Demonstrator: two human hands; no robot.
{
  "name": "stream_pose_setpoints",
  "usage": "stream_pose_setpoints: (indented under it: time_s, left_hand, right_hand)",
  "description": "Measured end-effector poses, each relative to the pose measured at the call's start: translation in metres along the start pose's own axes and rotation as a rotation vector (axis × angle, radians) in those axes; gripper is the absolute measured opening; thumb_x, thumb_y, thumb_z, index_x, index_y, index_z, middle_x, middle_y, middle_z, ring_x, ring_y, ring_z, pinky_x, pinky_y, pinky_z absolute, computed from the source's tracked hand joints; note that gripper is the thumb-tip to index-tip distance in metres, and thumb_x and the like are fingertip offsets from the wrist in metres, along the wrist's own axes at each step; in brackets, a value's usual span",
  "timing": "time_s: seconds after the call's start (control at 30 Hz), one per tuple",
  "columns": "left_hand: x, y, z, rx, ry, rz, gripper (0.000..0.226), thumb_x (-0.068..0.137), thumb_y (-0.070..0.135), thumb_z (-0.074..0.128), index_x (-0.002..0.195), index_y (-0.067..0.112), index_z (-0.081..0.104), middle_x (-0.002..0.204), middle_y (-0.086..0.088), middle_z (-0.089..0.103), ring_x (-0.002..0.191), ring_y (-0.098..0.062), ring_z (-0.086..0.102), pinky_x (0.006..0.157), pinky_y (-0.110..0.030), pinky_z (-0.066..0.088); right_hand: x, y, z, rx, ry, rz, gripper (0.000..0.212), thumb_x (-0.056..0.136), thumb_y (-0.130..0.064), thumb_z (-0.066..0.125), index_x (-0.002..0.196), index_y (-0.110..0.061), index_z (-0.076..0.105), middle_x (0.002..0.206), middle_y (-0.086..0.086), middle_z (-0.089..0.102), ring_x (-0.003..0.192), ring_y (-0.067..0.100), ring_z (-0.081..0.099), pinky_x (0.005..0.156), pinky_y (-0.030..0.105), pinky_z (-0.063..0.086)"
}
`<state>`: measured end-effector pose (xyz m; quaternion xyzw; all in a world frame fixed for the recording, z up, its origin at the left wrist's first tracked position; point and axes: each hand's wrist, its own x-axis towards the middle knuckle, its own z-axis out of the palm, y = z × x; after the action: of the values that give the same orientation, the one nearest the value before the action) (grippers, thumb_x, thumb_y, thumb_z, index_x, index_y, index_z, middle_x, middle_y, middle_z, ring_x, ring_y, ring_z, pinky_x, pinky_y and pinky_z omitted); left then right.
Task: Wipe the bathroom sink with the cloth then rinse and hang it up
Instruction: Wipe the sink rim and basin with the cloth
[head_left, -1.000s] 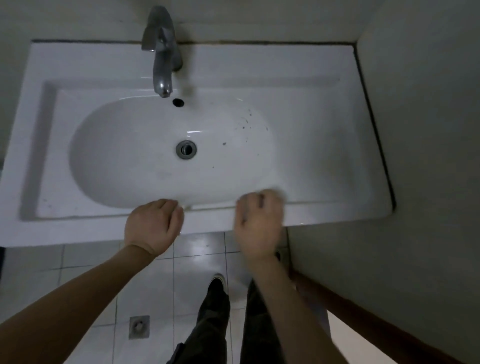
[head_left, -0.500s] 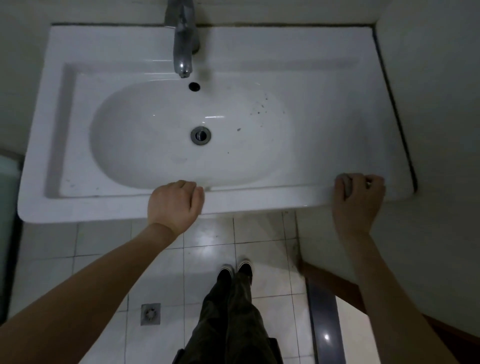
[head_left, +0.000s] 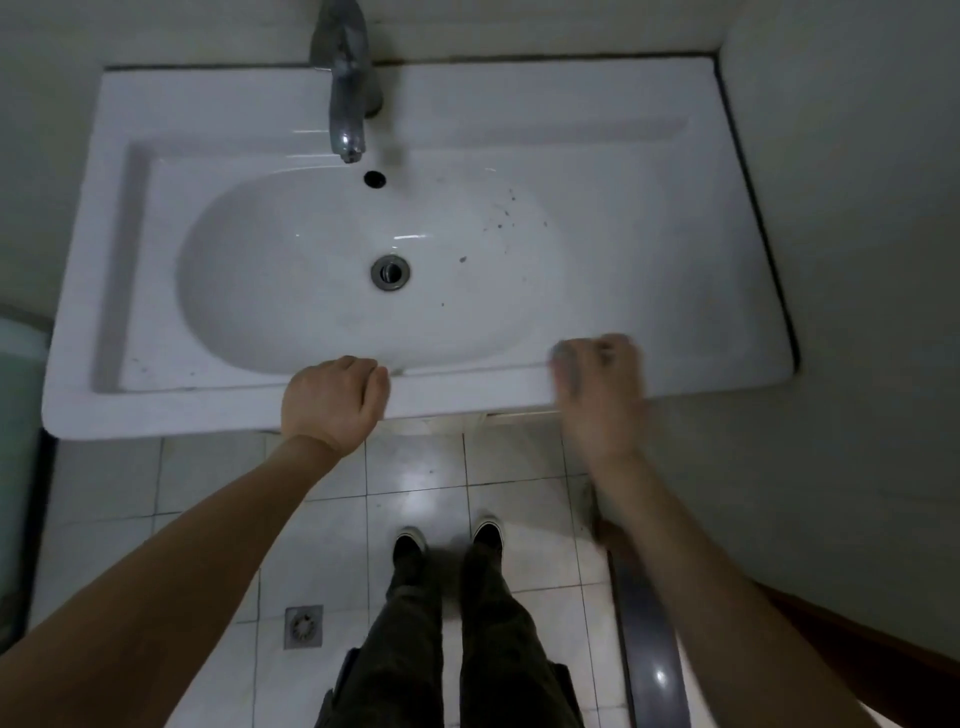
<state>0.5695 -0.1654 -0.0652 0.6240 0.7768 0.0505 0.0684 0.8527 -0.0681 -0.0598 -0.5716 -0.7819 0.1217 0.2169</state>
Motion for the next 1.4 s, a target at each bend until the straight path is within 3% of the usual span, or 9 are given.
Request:
stream_pose_setpoints:
  time_s: [0.23, 0.37, 0.53, 0.63, 0.7, 0.93, 1.1, 1.2, 1.4]
  left_hand:
    - [0.001, -0.002, 0.002, 0.022, 0.000, 0.002, 0.043, 0.093, 0.033, 0.026, 0.060, 0.016, 0.047, 0.055, 0.001, 0.046, 0.047, -0.021, 0.042, 0.047, -0.027, 0.021]
    - [0.000, -0.001, 0.003, -0.005, 0.017, 0.002, 0.043, 0.093, 0.030, 0.030, 0.060, 0.013, 0.052, 0.055, -0.001, 0.050, 0.047, -0.022, 0.043, 0.046, -0.027, 0.023]
    - [-0.001, -0.004, -0.006, -0.049, -0.056, 0.001, 0.052, 0.091, 0.036, 0.017, 0.071, 0.012, 0.059, 0.069, -0.009, 0.062, 0.060, -0.028, 0.055, 0.053, -0.033, 0.036]
    - [-0.005, -0.015, -0.027, -0.322, -0.062, 0.043, 0.055, 0.095, 0.034, 0.020, 0.106, 0.006, 0.066, 0.106, -0.015, 0.069, 0.096, -0.032, 0.062, 0.081, -0.036, 0.046]
    - [-0.016, -0.045, -0.048, -0.381, 0.003, 0.088, 0.051, 0.098, 0.034, 0.028, 0.126, 0.006, 0.059, 0.126, -0.011, 0.063, 0.116, -0.026, 0.056, 0.100, -0.033, 0.041]
    - [-0.057, -0.246, -0.063, 0.004, 0.007, 0.032, 0.055, 0.099, 0.036, 0.021, 0.139, 0.009, 0.048, 0.142, -0.013, 0.052, 0.134, -0.031, 0.042, 0.113, -0.043, 0.025]
    - [-0.058, -0.268, -0.047, -0.020, -0.019, 0.076, 0.055, 0.099, 0.035, 0.021, 0.145, 0.012, 0.041, 0.149, -0.005, 0.044, 0.142, -0.024, 0.032, 0.117, -0.047, 0.021]
    - [-0.058, -0.268, -0.045, -0.065, 0.009, 0.082, 0.056, 0.099, 0.036, 0.020, 0.147, 0.010, 0.036, 0.152, -0.007, 0.039, 0.144, -0.022, 0.029, 0.118, -0.047, 0.019]
    - [-0.060, -0.269, -0.041, -0.155, 0.070, -0.004, 0.065, 0.096, 0.033, 0.025, 0.149, -0.004, 0.019, 0.158, -0.019, 0.019, 0.148, -0.030, 0.013, 0.122, -0.043, 0.011]
  right_hand:
    - [0.005, 0.038, -0.021, -0.041, 0.185, 0.309, 0.034, 0.091, -0.035, 0.047, 0.087, -0.003, 0.060, 0.102, 0.018, 0.049, 0.091, 0.031, 0.046, 0.072, 0.034, 0.042]
    - [-0.015, -0.048, 0.019, -0.089, 0.221, 0.046, 0.010, 0.087, -0.012, 0.062, 0.081, -0.004, 0.061, 0.083, 0.018, 0.054, 0.080, 0.033, 0.051, 0.066, 0.040, 0.046]
    - [-0.037, -0.159, 0.070, 0.018, -0.010, -0.010, 0.019, 0.091, -0.025, 0.056, 0.096, -0.009, 0.064, 0.099, 0.014, 0.054, 0.085, 0.025, 0.046, 0.075, 0.034, 0.040]
    - [-0.035, -0.164, 0.066, 0.015, -0.019, -0.022, 0.017, 0.091, -0.026, 0.061, 0.097, -0.010, 0.064, 0.096, 0.013, 0.053, 0.084, 0.025, 0.048, 0.070, 0.034, 0.042]
    - [-0.033, -0.164, 0.061, 0.022, -0.023, -0.056, 0.015, 0.090, -0.025, 0.063, 0.097, -0.011, 0.064, 0.095, 0.014, 0.053, 0.085, 0.028, 0.049, 0.070, 0.034, 0.043]
    - [-0.043, -0.189, 0.083, -0.045, 0.036, 0.159, 0.029, 0.094, -0.036, 0.045, 0.098, -0.010, 0.057, 0.104, 0.019, 0.050, 0.093, 0.032, 0.046, 0.079, 0.042, 0.048]
    - [-0.057, -0.321, 0.139, -0.059, -0.019, -0.056, 0.011, 0.088, -0.015, 0.056, 0.089, -0.005, 0.061, 0.086, 0.016, 0.054, 0.080, 0.031, 0.051, 0.065, 0.039, 0.041]
    - [-0.064, -0.385, 0.165, 0.024, -0.062, -0.092, 0.016, 0.088, -0.023, 0.056, 0.088, -0.008, 0.059, 0.090, 0.013, 0.055, 0.080, 0.028, 0.049, 0.066, 0.037, 0.040]
    - [-0.054, -0.284, 0.117, -0.105, -0.038, -0.147, 0.007, 0.083, -0.011, 0.067, 0.086, -0.012, 0.060, 0.081, 0.012, 0.054, 0.074, 0.028, 0.048, 0.062, 0.031, 0.038]
